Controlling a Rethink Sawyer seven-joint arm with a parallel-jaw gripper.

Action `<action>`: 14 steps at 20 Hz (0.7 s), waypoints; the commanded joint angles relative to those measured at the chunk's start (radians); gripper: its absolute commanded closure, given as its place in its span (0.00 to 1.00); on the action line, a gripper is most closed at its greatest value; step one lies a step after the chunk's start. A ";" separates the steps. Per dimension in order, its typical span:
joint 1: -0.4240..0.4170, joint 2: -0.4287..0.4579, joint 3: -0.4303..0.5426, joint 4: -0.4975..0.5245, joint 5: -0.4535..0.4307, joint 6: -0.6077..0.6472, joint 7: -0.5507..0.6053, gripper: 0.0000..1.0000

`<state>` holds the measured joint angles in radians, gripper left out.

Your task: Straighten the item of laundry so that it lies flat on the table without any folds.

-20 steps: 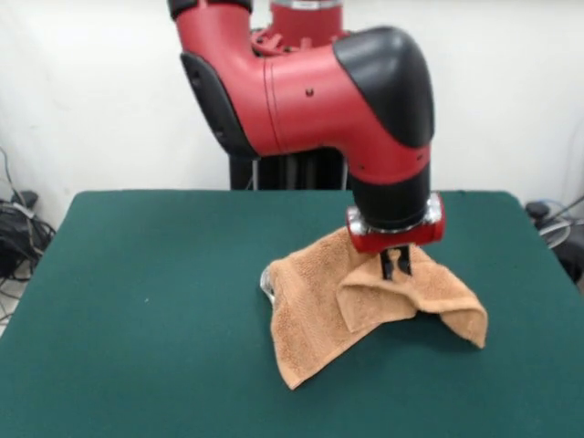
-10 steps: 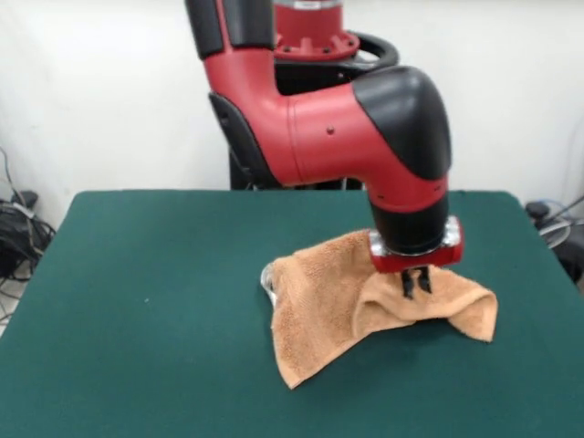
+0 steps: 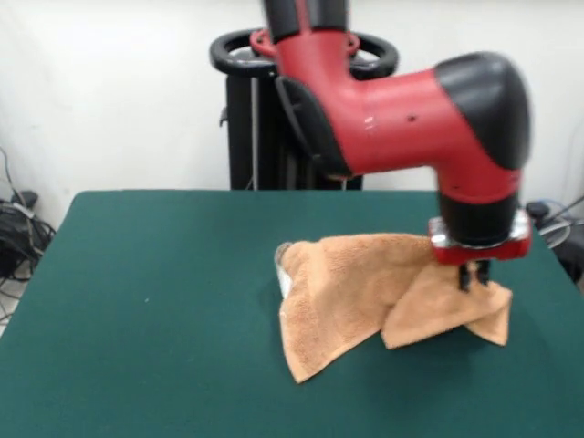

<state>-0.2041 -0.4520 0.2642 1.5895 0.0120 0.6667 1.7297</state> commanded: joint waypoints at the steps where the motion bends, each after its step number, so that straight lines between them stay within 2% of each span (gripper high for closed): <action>1: 0.125 -0.050 -0.077 -0.121 0.142 0.147 0.421 1.00; 6: 0.177 0.006 -0.128 -0.109 0.155 0.023 0.441 1.00; 13: 0.178 0.062 -0.169 -0.088 0.092 -0.135 0.382 1.00; 14: 0.173 0.063 -0.168 -0.075 0.093 -0.161 0.365 0.00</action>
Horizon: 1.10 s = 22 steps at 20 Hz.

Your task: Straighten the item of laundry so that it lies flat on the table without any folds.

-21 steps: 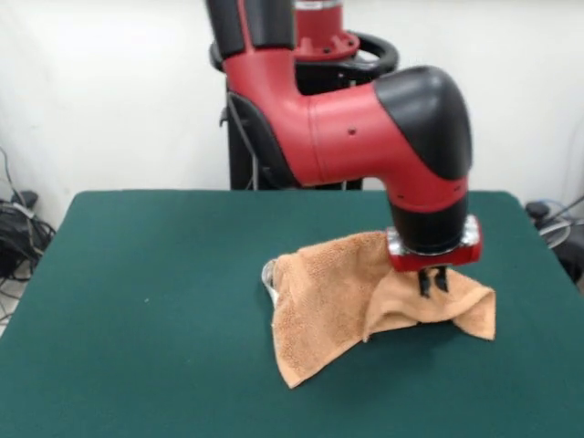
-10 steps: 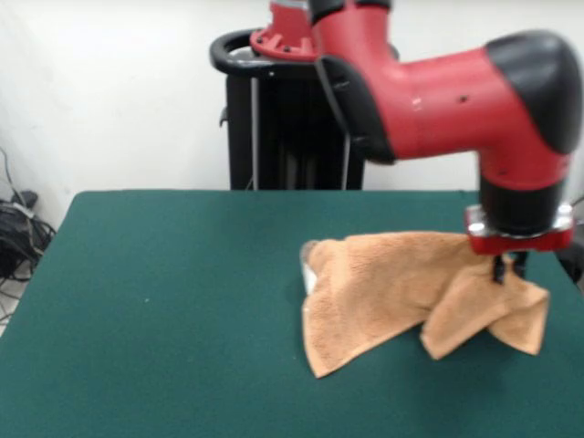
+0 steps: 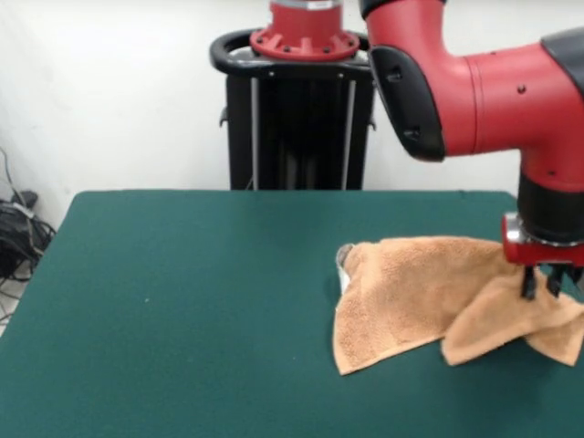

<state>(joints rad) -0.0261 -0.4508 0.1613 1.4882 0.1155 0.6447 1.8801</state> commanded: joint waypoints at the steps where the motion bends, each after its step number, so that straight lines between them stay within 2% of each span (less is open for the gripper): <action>1: -0.010 0.062 -0.060 0.029 -0.012 -0.146 0.206 0.00; 7: -0.047 0.075 -0.028 0.024 -0.007 -0.158 0.152 0.00; 11: -0.050 0.073 -0.043 0.008 -0.009 -0.138 0.147 0.00; 18: -0.134 -0.031 -0.039 -0.016 -0.015 0.116 0.056 0.00; 22: -0.161 -0.075 -0.037 -0.079 -0.028 0.297 0.033 0.00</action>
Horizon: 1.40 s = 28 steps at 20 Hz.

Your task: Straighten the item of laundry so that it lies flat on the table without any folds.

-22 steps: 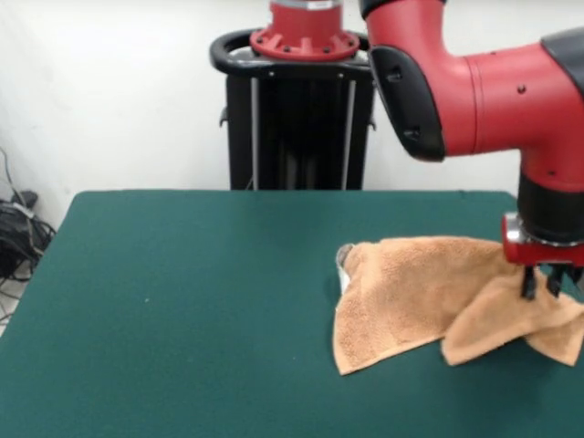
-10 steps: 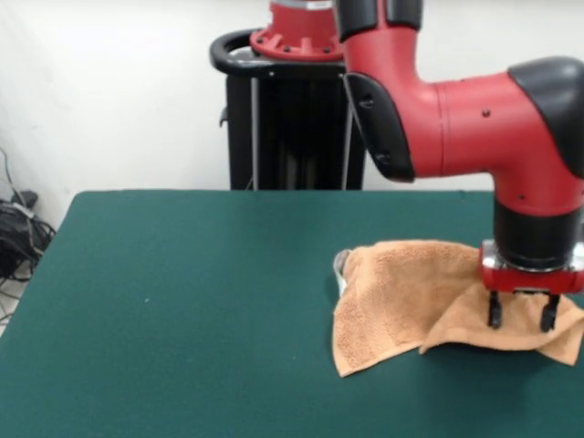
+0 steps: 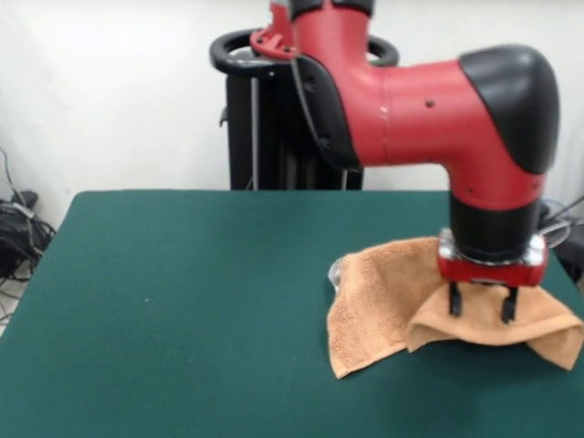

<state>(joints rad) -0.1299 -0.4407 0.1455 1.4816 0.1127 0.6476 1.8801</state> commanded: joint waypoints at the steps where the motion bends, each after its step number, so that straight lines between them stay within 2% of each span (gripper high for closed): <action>1: -0.064 -0.090 -0.019 -0.096 -0.030 0.342 0.029 0.00; 6: -0.093 -0.116 -0.004 -0.161 -0.055 0.489 0.002 0.00; 10: -0.118 -0.133 0.009 -0.141 -0.071 0.490 -0.026 0.00; 14: -0.157 -0.125 0.022 -0.057 -0.101 0.358 -0.074 0.00; 19: -0.198 -0.092 0.044 -0.009 -0.153 0.226 -0.104 0.00; 23: -0.202 -0.054 0.051 -0.007 -0.198 0.125 -0.081 0.00; 28: -0.206 -0.031 0.058 -0.017 -0.228 0.089 -0.062 0.00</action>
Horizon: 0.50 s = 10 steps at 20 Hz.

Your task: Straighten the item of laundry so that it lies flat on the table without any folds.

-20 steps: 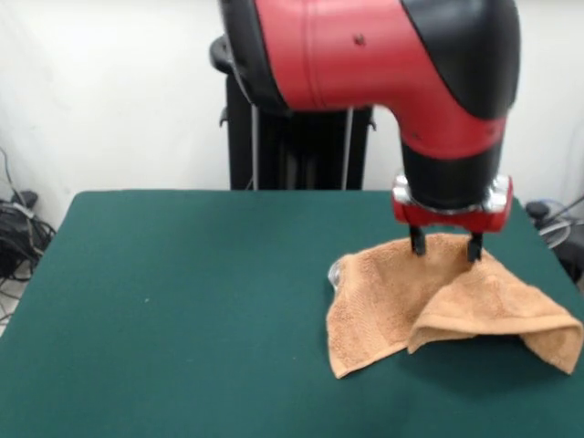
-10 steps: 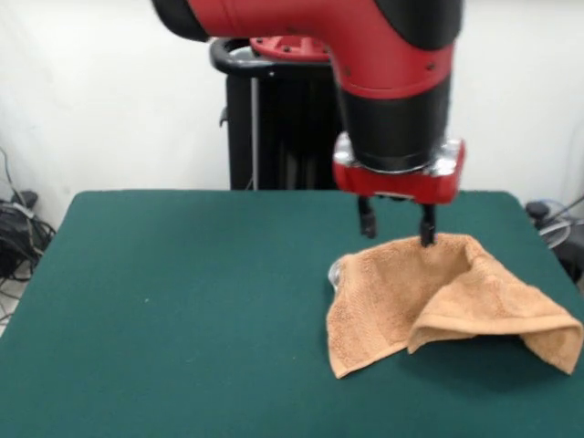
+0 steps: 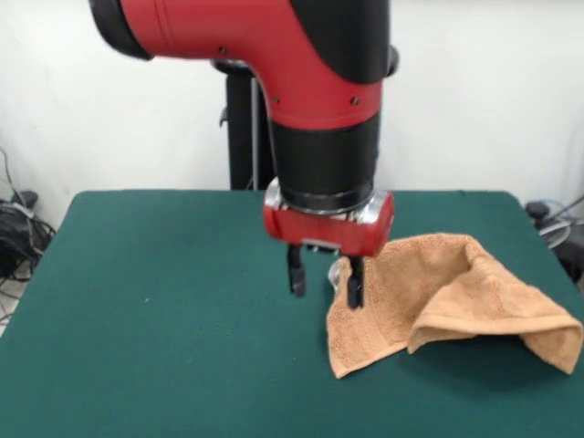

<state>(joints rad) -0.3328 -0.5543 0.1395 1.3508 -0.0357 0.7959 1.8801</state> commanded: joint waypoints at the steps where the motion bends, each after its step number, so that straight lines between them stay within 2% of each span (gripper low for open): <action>1: -0.004 0.088 0.067 0.109 -0.081 -0.061 -0.059 0.00; 10: 0.011 0.100 0.080 0.124 -0.072 -0.102 0.004 0.00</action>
<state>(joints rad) -0.3343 -0.4888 0.1404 1.3579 -0.0809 0.7424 1.8801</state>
